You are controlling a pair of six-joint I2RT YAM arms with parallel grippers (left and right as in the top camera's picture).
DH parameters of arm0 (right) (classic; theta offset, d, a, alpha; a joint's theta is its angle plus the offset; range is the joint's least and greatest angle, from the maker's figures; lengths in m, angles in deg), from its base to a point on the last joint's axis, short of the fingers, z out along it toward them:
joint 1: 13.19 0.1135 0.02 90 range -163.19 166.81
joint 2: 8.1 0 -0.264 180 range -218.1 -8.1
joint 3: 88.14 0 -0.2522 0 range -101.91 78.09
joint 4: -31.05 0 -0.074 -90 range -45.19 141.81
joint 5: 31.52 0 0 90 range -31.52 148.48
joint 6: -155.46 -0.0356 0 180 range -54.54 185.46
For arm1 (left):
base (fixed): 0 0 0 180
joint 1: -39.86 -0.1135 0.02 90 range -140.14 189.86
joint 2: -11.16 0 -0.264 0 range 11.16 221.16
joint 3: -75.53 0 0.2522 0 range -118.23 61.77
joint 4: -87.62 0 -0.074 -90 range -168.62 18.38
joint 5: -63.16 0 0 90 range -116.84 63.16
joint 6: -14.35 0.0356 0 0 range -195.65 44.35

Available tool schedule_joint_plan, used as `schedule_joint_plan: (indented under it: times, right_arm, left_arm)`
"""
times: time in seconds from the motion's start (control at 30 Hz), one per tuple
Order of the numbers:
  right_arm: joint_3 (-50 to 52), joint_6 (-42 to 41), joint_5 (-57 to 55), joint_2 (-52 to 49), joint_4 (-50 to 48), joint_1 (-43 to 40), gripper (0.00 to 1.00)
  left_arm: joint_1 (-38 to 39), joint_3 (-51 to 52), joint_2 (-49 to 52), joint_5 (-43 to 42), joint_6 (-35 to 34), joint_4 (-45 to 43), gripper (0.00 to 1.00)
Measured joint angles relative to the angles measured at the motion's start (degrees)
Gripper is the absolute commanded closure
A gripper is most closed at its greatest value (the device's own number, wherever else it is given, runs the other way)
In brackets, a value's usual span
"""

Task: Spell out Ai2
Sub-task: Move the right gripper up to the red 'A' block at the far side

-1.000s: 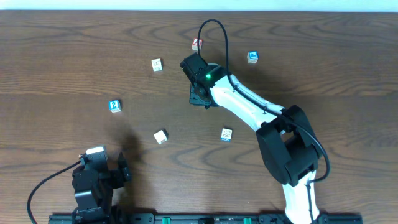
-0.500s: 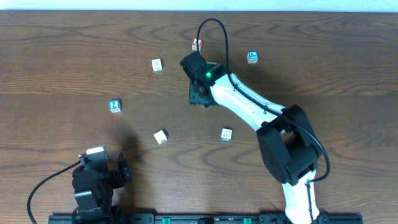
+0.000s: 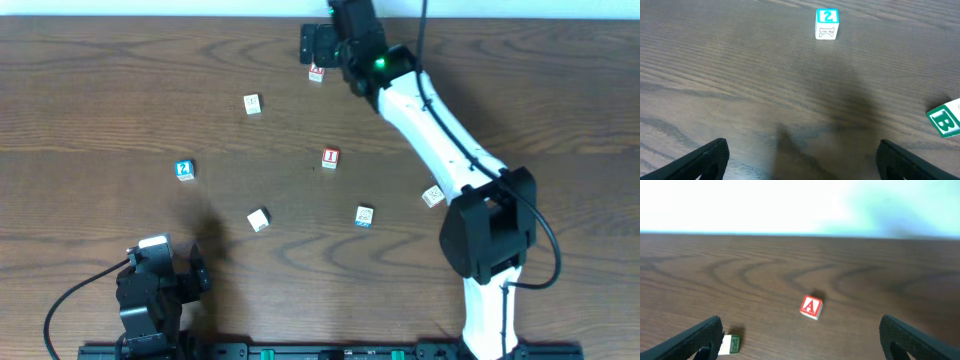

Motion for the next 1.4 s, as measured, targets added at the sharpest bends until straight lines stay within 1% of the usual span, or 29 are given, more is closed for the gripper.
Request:
schedule_joint_plan:
  times: [0.2, 0.23, 0.27, 0.43, 0.53, 0.6, 0.77, 0.93, 1.07, 1.4]
  right_arm:
    - [0.0, 2.6, 8.2, 0.0, -2.1, -0.8, 0.01]
    - [0.0, 2.9, 9.1, 0.0, -3.0, -0.7, 0.11]
    - [0.0, 3.3, 9.8, 0.0, -3.9, -0.7, 0.13]
    - [0.0, 7.1, 11.7, -0.3, -11.2, -0.6, 0.11]
    - [-0.2, 8.6, 11.7, -2.0, -13.1, -0.6, 0.1]
    - [-0.5, 8.8, 11.7, -4.4, -13.4, -0.6, 0.08]
    - [-1.3, 8.9, 11.6, -12.5, -12.4, -0.6, 0.08]
    - [-6.1, 8.8, 10.3, -18.1, -10.0, -0.6, 0.11]
    - [-9.6, 8.2, 8.6, -19.5, -10.0, -0.6, 0.14]
    - [-10.1, 6.5, 6.3, -20.9, -9.8, -0.5, 0.17]
  left_arm:
    - [0.0, 0.0, 0.0, 0.0, 0.0, 0.0, 0.05]
    - [0.0, 0.0, 0.0, 0.0, 0.0, 0.0, 0.05]
    - [0.0, 0.0, 0.0, 0.0, 0.0, 0.0, 0.05]
    - [0.0, 0.0, 0.0, 0.0, 0.0, 0.0, 0.05]
    - [0.0, 0.0, 0.0, 0.0, 0.0, 0.0, 0.05]
    - [0.0, 0.0, 0.0, 0.0, 0.0, 0.0, 0.05]
    - [0.0, 0.0, 0.0, 0.0, 0.0, 0.0, 0.04]
    - [0.0, 0.0, 0.0, 0.0, 0.0, 0.0, 0.05]
    - [0.0, 0.0, 0.0, 0.0, 0.0, 0.0, 0.05]
    - [0.0, 0.0, 0.0, 0.0, 0.0, 0.0, 0.05]
